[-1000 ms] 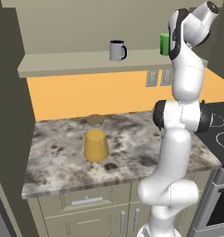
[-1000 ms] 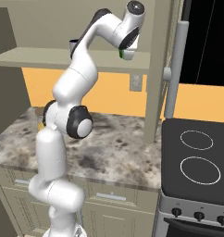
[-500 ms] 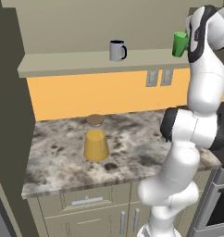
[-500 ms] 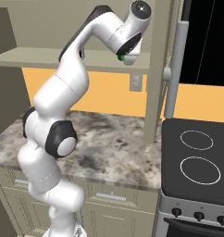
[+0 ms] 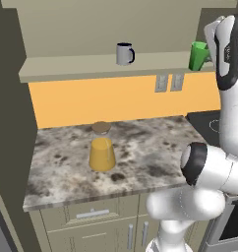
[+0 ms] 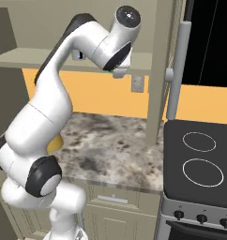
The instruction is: There is a tray on the dining counter. Grab the cup, mug, and pitcher and place them on the tray. The pitcher may be placed next to the tray if it cannot fit the tray.
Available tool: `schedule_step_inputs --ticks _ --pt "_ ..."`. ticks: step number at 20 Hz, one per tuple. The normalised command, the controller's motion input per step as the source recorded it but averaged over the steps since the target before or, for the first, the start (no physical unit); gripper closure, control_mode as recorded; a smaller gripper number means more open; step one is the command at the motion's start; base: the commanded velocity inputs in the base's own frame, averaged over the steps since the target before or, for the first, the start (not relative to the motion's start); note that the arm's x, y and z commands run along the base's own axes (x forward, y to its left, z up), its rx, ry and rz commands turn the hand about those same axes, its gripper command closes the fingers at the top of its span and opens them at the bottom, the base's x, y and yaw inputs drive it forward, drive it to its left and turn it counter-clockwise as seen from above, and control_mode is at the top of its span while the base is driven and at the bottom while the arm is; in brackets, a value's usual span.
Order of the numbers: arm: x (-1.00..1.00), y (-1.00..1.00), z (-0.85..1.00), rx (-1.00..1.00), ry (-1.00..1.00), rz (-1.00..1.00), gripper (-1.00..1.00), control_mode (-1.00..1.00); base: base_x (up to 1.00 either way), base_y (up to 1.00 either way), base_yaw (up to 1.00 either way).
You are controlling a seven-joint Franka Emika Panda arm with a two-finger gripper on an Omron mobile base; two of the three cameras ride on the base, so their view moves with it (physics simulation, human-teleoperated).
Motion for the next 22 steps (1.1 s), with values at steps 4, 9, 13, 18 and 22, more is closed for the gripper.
schedule_step_inputs --ticks 4,9,13,18,22 --pt "-0.84 0.69 -0.14 -0.08 0.06 0.08 1.0 -1.0 0.0 0.0 0.0" --pt "-0.81 0.56 -0.14 -0.09 0.14 0.1 1.0 -1.0 0.0 0.0 0.0" --pt "-0.76 0.58 -0.12 -0.09 0.22 0.08 1.0 -1.0 0.0 0.0 0.0" --pt "-0.57 0.36 -0.17 -0.02 0.21 0.07 1.0 -1.0 0.0 0.0 0.0" --pt "-0.59 0.24 -0.4 0.0 0.16 0.05 1.0 -1.0 0.0 0.0 0.0"
